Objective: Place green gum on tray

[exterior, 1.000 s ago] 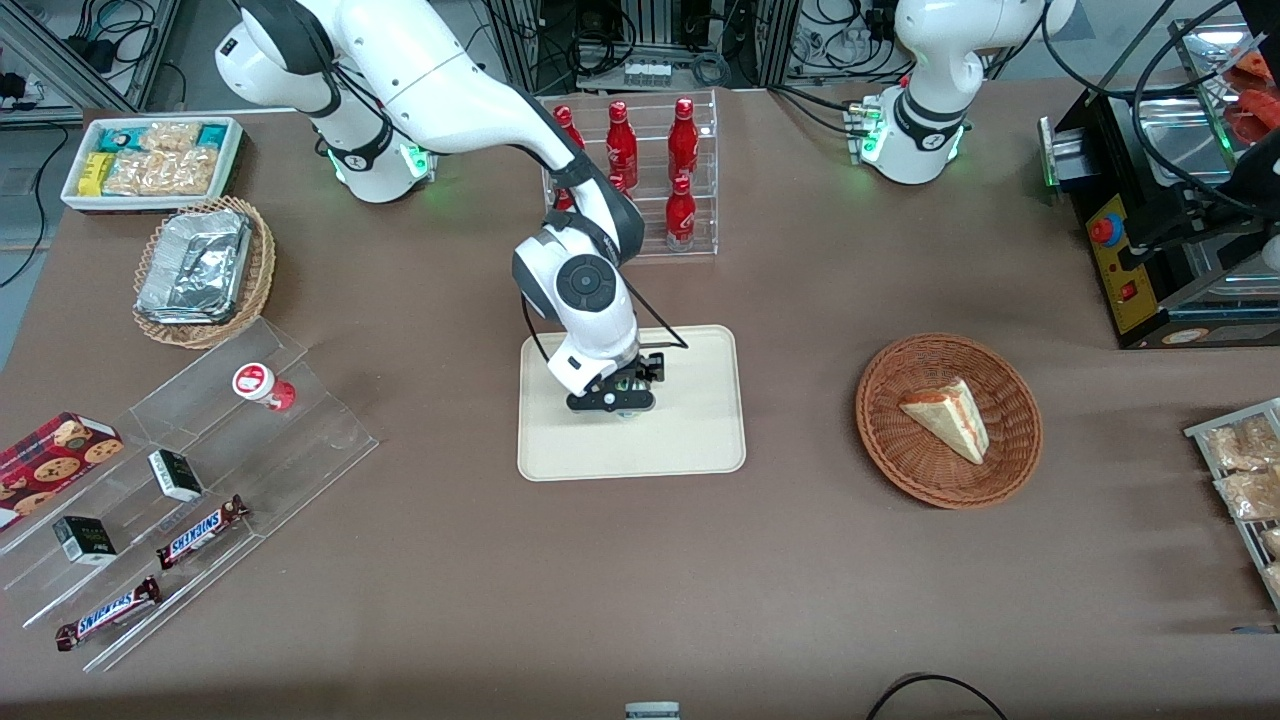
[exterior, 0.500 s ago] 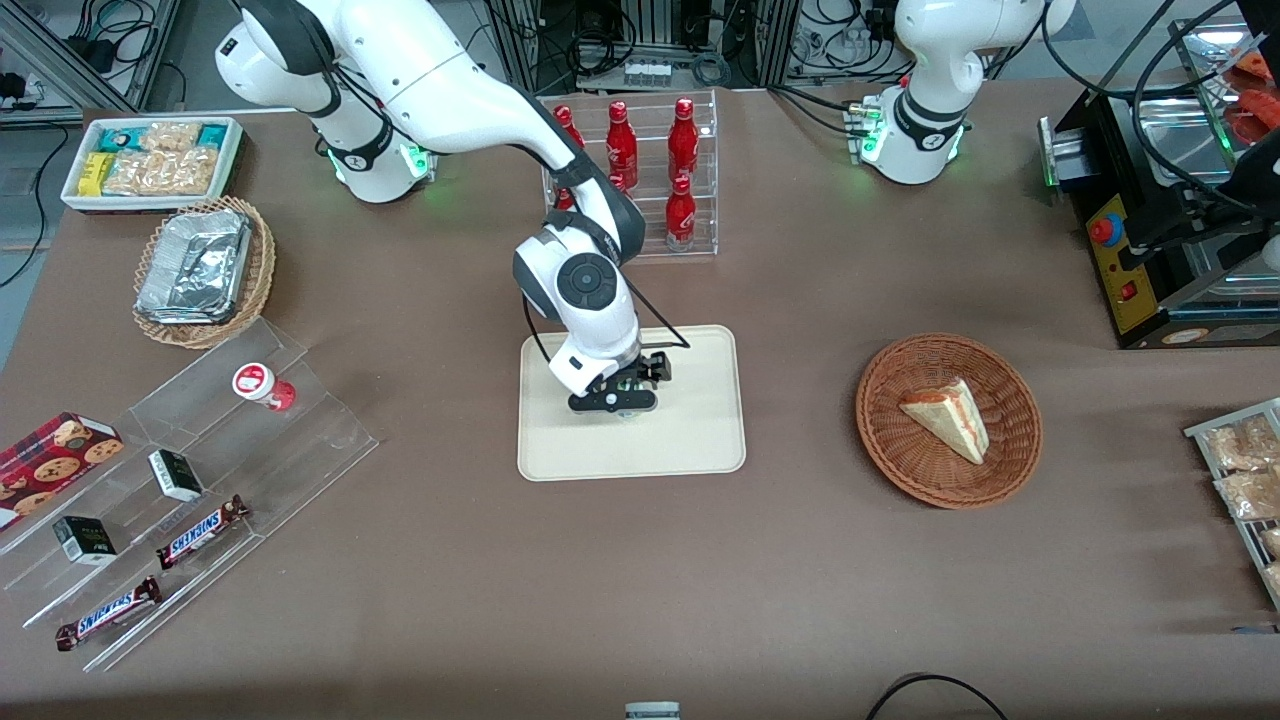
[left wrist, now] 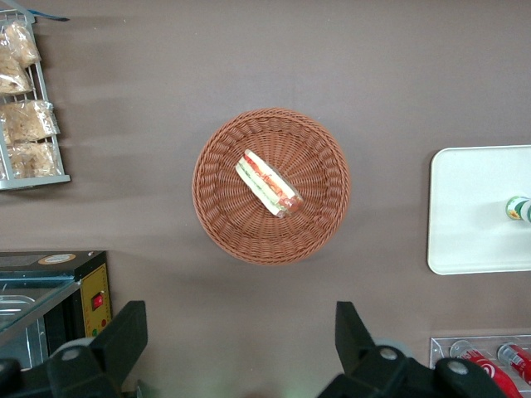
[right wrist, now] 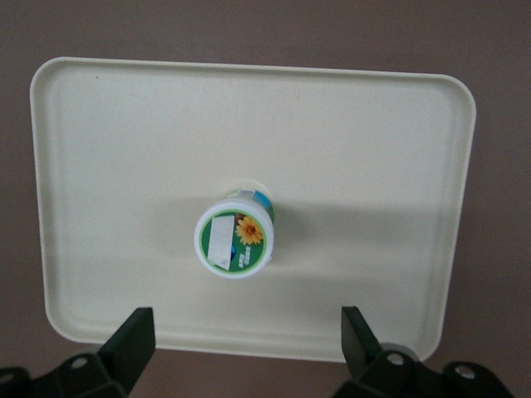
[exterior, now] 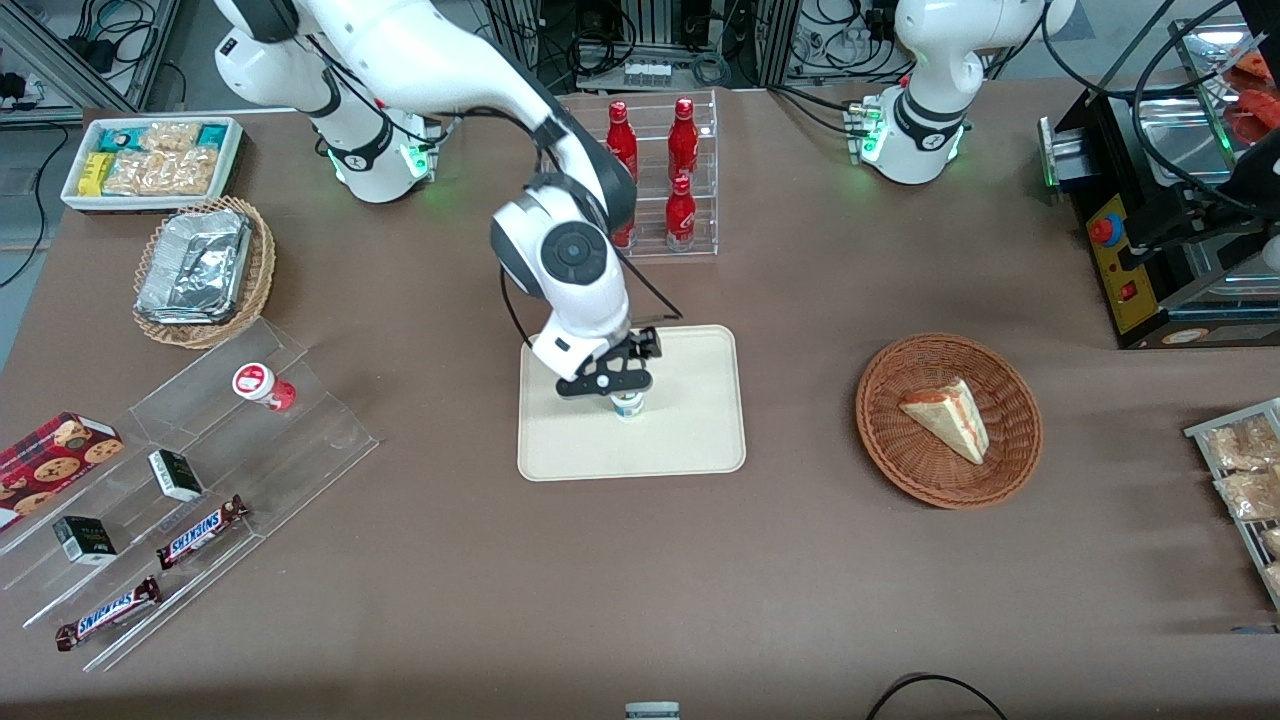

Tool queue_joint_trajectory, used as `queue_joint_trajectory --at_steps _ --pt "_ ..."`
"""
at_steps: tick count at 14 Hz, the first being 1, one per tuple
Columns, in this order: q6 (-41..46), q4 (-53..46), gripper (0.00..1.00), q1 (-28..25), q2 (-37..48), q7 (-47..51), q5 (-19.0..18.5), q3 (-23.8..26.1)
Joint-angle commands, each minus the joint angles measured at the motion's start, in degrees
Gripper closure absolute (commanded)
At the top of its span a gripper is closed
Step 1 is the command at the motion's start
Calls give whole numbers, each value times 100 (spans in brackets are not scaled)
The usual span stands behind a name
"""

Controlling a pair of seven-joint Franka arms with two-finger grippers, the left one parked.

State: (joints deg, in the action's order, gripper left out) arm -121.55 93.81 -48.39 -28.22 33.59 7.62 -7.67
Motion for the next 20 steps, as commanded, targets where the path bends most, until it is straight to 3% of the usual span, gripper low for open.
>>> queue_joint_trajectory --at_steps 1,10,20 --pt "639 68 0 75 448 -334 -85 -33" --pt "1994 120 0 1190 1353 -1608 -77 -51" --pt "2724 234 0 3448 1916 -3621 -77 160"
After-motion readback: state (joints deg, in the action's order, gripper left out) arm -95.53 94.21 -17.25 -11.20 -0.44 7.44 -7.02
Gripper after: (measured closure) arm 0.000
